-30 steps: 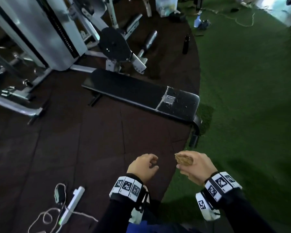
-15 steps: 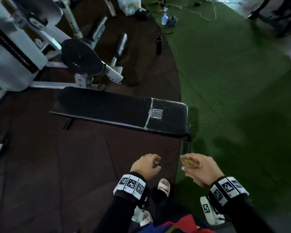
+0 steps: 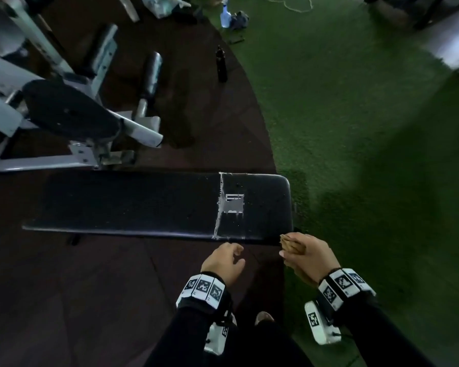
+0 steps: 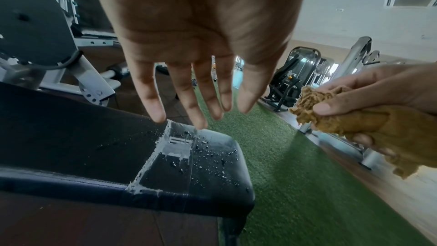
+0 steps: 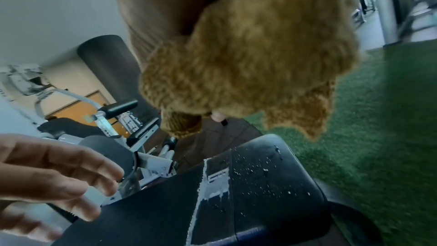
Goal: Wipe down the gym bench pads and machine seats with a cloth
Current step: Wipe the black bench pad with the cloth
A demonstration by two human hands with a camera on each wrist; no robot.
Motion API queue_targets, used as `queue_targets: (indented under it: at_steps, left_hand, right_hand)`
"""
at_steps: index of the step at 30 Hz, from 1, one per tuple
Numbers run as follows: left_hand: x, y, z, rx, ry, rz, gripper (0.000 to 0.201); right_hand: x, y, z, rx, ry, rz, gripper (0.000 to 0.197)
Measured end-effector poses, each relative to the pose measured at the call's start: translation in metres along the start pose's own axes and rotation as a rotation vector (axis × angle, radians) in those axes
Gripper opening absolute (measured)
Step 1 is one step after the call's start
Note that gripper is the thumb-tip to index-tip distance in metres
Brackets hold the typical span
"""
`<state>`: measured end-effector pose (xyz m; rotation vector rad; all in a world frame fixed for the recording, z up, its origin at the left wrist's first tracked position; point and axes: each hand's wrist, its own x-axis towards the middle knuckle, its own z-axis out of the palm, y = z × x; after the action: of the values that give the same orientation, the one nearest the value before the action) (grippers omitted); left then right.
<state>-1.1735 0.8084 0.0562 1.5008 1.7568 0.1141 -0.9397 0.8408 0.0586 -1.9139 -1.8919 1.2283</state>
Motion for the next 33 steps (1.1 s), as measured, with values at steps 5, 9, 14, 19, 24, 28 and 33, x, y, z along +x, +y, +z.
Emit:
queue_targets:
  at_steps: [5,9,14,19,24,28,33]
  left_hand:
    - [0.096,-0.059,0.042,0.101,0.019,0.042,0.040]
    - [0.171,-0.110,0.082,0.190,0.063,0.039,0.045]
    - [0.240,-0.161,0.124,0.389,0.203,0.073,0.056]
    - [0.271,-0.186,0.137,0.462,0.473,0.205,0.056]
    - [0.278,-0.196,0.146,0.477,0.637,0.266,0.055]
    - [0.276,-0.194,0.147,0.467,0.653,0.262,0.056]
    - [0.275,-0.193,0.146,0.473,0.630,0.269,0.056]
  right_hand:
    - [0.085,0.048,0.061,0.030,0.083,0.060,0.030]
    - [0.155,0.091,0.101,-0.055,0.138,0.081,0.035]
    - [0.216,0.133,0.138,-0.149,0.304,0.000,0.040]
    - [0.240,0.157,0.157,-0.335,0.508,-0.194,0.060]
    - [0.224,0.178,0.171,-0.454,0.722,-0.308,0.055]
    - [0.215,0.191,0.190,-0.499,0.657,-0.232,0.062]
    - [0.236,0.171,0.195,-0.518,0.597,-0.053,0.054]
